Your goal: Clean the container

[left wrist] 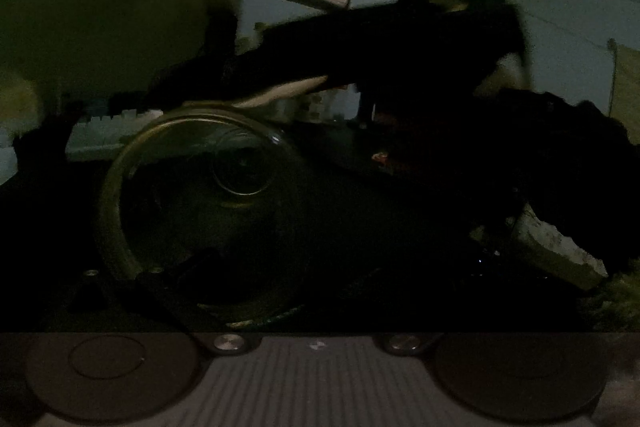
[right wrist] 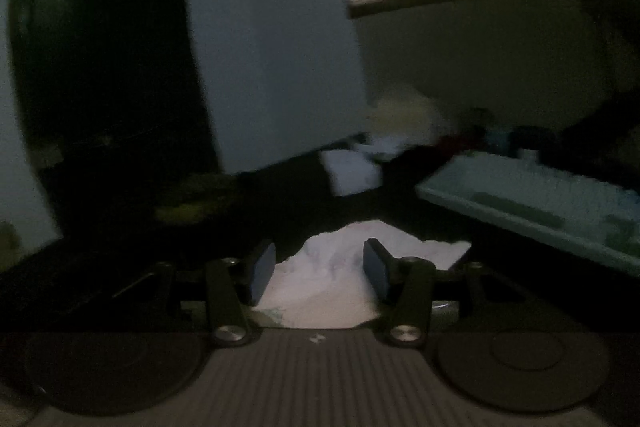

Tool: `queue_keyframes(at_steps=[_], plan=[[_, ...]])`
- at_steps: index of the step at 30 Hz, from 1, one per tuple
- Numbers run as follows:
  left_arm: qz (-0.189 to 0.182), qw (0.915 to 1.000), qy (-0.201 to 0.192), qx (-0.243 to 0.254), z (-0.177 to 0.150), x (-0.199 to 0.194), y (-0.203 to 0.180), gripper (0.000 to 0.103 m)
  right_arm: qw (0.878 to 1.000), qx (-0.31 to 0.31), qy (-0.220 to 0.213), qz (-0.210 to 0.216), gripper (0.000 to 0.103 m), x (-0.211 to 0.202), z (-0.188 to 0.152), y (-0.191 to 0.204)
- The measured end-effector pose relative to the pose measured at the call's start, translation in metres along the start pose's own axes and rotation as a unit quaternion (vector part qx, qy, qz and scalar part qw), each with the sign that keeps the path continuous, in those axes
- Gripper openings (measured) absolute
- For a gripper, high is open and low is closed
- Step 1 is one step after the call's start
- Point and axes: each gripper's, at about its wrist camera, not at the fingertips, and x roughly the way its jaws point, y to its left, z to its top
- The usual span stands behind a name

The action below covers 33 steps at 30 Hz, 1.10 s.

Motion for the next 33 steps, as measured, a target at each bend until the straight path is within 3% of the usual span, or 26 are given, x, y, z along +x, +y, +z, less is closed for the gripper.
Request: queue_keyframes(at_steps=[4, 6, 10, 13, 15, 19, 21, 27, 33], plan=[[-0.005, 1.0, 0.0, 0.006, -0.001, 0.005, -0.003, 0.103, 0.998, 0.03, 0.011, -0.05, 0.053, 0.002, 0.002, -0.018], [0.002, 0.9999, -0.001, 0.012, -0.001, 0.006, -0.006, 0.103, 0.998, 0.028, 0.007, -0.051, 0.056, -0.002, 0.001, -0.012], [0.014, 0.9997, 0.002, 0.022, -0.002, 0.009, -0.01, 0.103, 1.0, 0.019, -0.002, 0.022, 0.055, -0.016, -0.001, 0.007], [0.02, 0.9995, 0.002, 0.026, 0.0, 0.012, -0.008, 0.103, 0.999, 0.006, -0.007, 0.049, 0.055, -0.019, -0.004, 0.014], [0.026, 0.9993, 0.002, 0.028, -0.001, 0.013, -0.008, 0.103, 0.999, 0.003, -0.013, 0.035, 0.055, -0.018, -0.005, 0.011], [0.033, 0.9992, 0.001, 0.023, 0.0, 0.014, -0.007, 0.103, 0.999, 0.002, -0.018, -0.038, 0.055, -0.01, -0.005, -0.001], [0.039, 0.9991, -0.002, 0.019, 0.0, 0.014, -0.006, 0.103, 0.999, 0.001, -0.022, -0.045, 0.055, -0.007, -0.006, 0.002], [0.044, 0.999, -0.006, 0.006, 0.001, 0.011, 0.001, 0.103, 0.999, -0.005, -0.031, 0.027, 0.056, -0.008, -0.008, 0.017], [0.058, 0.9982, -0.011, -0.011, 0.003, 0.007, 0.005, 0.103, 0.997, 0.015, -0.036, -0.07, 0.056, 0.002, -0.007, 0.002]])
